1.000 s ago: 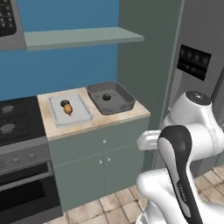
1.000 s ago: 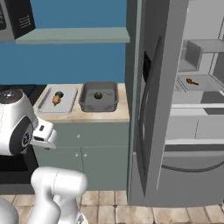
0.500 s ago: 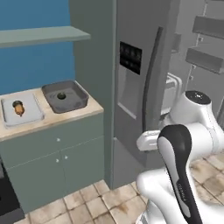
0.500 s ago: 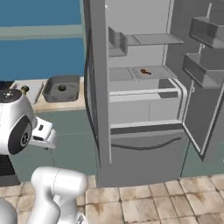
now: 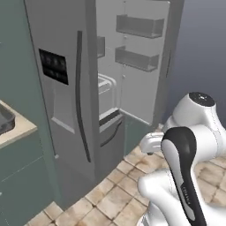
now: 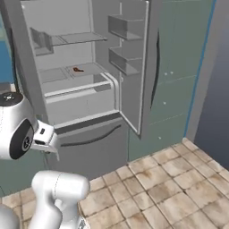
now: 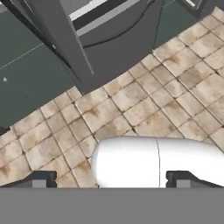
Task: Place one squash and one chicken drumstick in each tupperware on the nearby counter, to pack two identical lunches.
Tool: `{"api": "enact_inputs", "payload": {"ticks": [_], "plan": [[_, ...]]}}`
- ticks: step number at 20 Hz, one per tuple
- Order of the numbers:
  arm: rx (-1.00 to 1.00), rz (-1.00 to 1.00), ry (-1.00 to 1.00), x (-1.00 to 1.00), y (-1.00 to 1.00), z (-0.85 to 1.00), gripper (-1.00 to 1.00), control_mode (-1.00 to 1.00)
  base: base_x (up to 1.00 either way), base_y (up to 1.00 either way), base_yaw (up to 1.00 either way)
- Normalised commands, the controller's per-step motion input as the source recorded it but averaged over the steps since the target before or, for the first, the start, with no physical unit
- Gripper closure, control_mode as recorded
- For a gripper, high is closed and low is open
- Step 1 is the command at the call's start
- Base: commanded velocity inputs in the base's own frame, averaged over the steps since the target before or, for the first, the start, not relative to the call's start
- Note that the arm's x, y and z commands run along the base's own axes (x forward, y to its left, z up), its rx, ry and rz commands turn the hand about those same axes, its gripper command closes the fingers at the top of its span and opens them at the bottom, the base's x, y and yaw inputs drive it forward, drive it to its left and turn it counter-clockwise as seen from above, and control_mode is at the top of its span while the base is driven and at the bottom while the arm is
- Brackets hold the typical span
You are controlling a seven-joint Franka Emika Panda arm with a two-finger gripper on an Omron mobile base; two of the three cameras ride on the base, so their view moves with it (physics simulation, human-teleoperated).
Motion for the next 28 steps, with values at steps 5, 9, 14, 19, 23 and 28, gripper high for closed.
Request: {"api": "enact_inputs", "payload": {"ticks": [5,9,14,19,23,28], "plan": [[0.00,0.00,0.00,0.00,0.00,0.00,-1.00,1.00,0.50,-0.50,-0.29],[0.00,0.00,0.00,0.00,0.00,0.00,-1.00,1.00,0.72,-0.27,0.07],[0.00,0.00,0.00,0.00,0.00,0.00,-1.00,1.00,0.70,-0.19,0.43],[0.00,0.00,0.00,0.00,0.00,0.00,-1.00,1.00,0.65,-0.09,0.60],[0.00,0.00,0.00,0.00,0.00,0.00,-1.00,1.00,0.71,-0.20,0.59],[0.00,0.00,0.00,0.00,0.00,0.00,-1.00,1.00,0.46,-0.42,0.52]]}}
